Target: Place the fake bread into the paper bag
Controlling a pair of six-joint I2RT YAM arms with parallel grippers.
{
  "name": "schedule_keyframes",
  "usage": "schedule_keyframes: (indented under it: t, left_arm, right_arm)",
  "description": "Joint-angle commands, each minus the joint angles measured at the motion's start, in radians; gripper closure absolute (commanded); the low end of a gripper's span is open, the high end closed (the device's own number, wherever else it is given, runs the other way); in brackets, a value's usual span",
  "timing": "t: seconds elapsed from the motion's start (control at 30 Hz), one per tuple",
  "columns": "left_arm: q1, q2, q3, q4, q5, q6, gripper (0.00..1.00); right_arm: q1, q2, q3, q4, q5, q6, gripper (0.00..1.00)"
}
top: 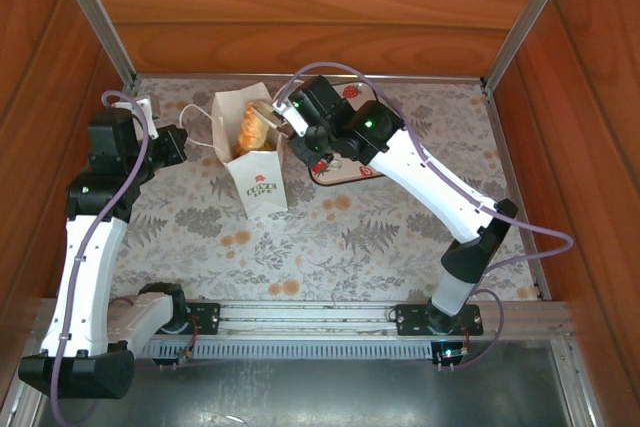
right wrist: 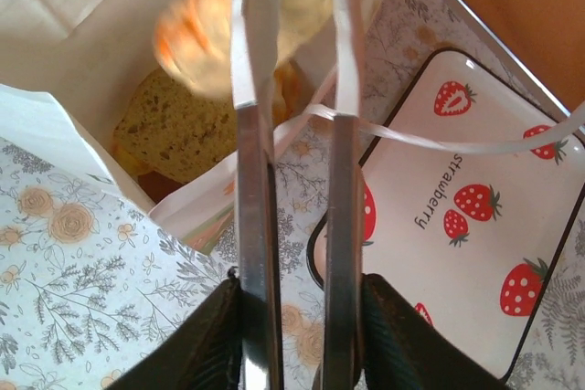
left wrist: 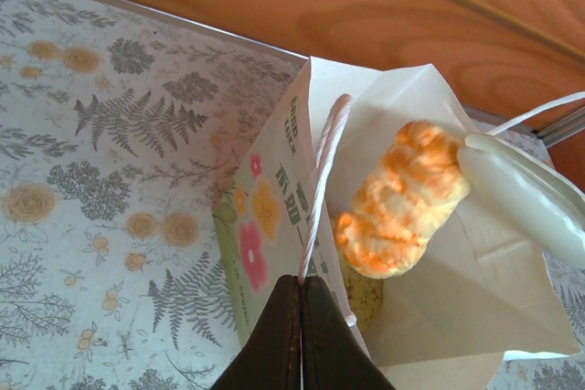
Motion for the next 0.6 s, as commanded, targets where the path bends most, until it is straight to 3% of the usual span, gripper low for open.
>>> schedule_keyframes:
  t: [0.0,0.4,0.5,0.57]
  left_arm:
    - [0.007,0.000,0.013,-0.013,0.014,-0.004,1.00]
    - [0.006,0.011,0.025,-0.011,0.037,-0.010,1.00]
    - [0.007,0.012,0.029,-0.011,0.042,-0.012,0.87]
    - [0.007,0.010,0.035,-0.011,0.047,-0.016,0.85]
  right_arm:
    - [0.007,-0.046,-0.008,0.041,0.028,0.000,0.59]
    - [0.008,-0.065,0.019,0.060,0.024,0.004,0.55]
    - [0.007,-0.109,0.024,0.069,0.014,0.012,0.55]
    - [0.007,-0.128,0.029,0.073,0.013,0.025,0.55]
